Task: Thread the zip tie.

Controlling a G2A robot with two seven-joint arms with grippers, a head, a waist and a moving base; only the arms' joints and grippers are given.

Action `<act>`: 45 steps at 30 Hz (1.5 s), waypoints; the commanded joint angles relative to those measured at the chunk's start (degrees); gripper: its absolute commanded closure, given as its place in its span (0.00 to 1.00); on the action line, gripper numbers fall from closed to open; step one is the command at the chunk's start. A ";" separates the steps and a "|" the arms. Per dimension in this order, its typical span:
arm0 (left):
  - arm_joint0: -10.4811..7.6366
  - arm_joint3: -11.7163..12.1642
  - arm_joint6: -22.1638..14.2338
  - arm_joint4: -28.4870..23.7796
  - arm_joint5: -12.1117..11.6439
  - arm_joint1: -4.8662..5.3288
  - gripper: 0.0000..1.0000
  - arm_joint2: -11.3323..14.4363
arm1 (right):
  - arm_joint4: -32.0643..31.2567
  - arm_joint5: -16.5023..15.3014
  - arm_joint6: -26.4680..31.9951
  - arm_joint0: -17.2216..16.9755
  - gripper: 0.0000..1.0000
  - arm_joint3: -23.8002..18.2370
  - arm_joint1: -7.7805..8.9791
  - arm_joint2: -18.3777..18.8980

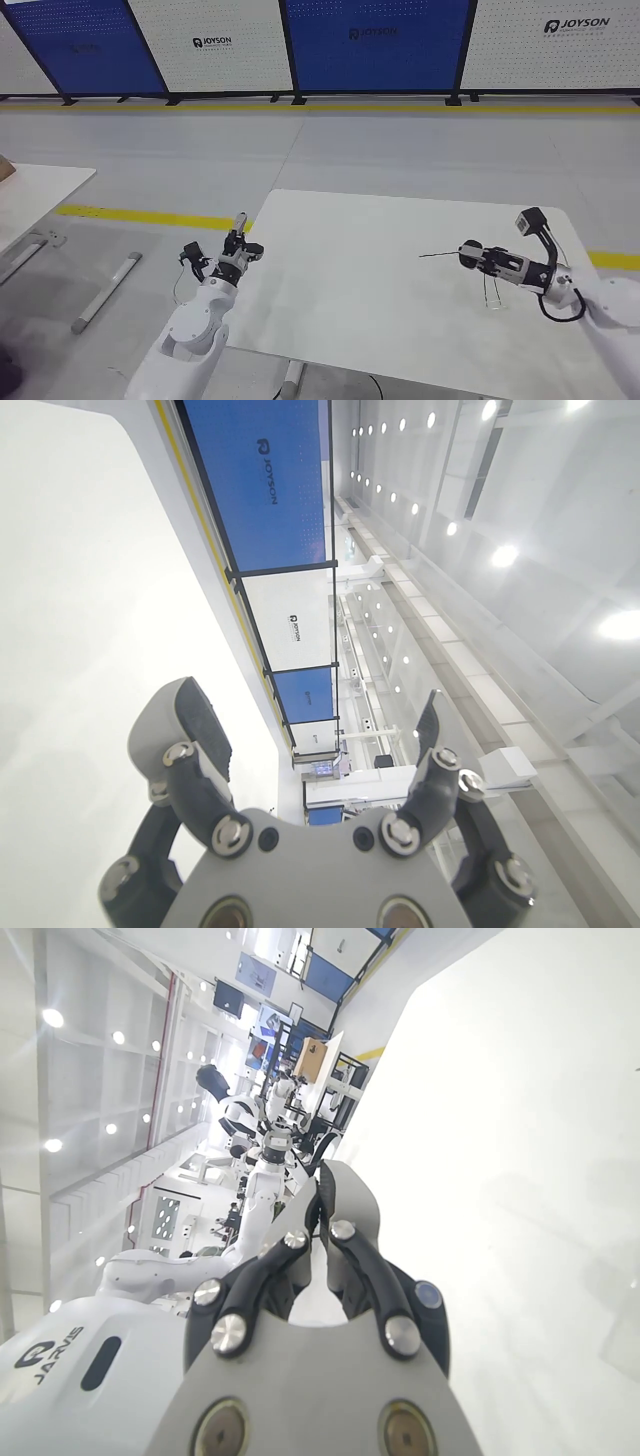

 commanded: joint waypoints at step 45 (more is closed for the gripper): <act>-6.98 2.01 -13.10 25.86 -10.14 -1.13 0.00 21.32 | -8.40 -0.45 -16.78 -1.99 1.00 -6.34 -6.15 -7.98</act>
